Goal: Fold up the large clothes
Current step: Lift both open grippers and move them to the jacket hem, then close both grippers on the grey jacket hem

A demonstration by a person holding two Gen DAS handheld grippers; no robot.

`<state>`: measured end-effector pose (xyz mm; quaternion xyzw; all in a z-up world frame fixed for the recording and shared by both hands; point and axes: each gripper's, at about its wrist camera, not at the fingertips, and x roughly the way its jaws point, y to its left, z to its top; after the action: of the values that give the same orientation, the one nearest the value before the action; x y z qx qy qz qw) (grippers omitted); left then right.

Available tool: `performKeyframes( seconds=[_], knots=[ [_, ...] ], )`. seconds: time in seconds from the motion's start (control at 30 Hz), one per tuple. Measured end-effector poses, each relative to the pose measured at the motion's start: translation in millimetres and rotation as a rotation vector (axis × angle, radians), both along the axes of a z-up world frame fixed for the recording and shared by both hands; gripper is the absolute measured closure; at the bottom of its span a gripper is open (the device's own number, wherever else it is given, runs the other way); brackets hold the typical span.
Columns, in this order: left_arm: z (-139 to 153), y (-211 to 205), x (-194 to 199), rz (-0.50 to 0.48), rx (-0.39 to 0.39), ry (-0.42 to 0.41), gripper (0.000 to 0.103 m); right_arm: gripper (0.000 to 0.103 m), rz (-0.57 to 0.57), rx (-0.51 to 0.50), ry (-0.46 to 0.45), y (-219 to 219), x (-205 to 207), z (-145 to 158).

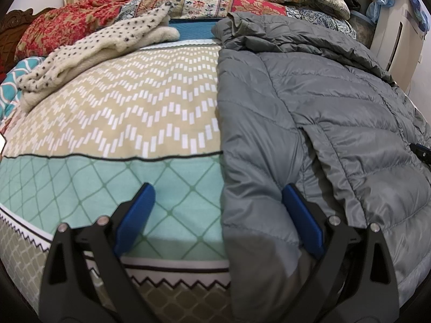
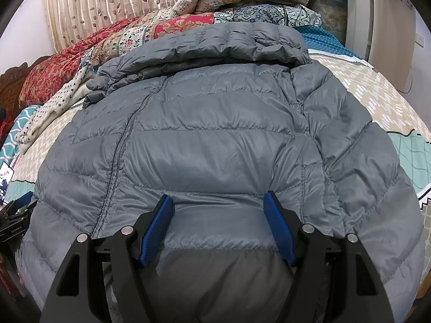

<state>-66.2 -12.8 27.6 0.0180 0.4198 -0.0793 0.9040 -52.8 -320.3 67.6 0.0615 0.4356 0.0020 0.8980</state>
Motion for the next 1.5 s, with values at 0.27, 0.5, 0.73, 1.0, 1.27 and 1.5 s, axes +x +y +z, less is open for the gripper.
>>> performKeyframes(
  seconds=[0.27, 0.5, 0.73, 1.0, 1.27, 1.5],
  knots=[
    [-0.4, -0.2, -0.1, -0.001, 0.004, -0.008, 0.010, 0.103, 0.000, 0.000, 0.001, -2.4, -1.5, 0.5],
    [4.9, 2.7, 4.4, -0.018, -0.008, 0.049, 0.010, 0.103, 0.000, -0.001, 0.002, -2.9, -1.5, 0.5],
    [50.2, 86.0, -19.3, 0.074, -0.275, 0.078, 0.013, 0.103, 0.002, -0.004, 0.001, -16.0, -19.2, -1.3],
    [42.5, 103.9, -51.3, 0.028, -0.451, 0.214, 0.013, 0.103, 0.001, -0.001, -0.002, -22.0, -26.4, -0.8],
    [17.6, 51.4, -56.5, -0.089, -0.422, 0.327, 0.010, 0.103, 0.003, -0.001, 0.003, -23.7, -27.4, 0.2],
    [22.6, 25.3, -61.1, -0.169, -0.402, 0.365, 0.010, 0.103, -0.027, 0.166, -0.153, -75.9, -68.7, 79.0]
  ],
)
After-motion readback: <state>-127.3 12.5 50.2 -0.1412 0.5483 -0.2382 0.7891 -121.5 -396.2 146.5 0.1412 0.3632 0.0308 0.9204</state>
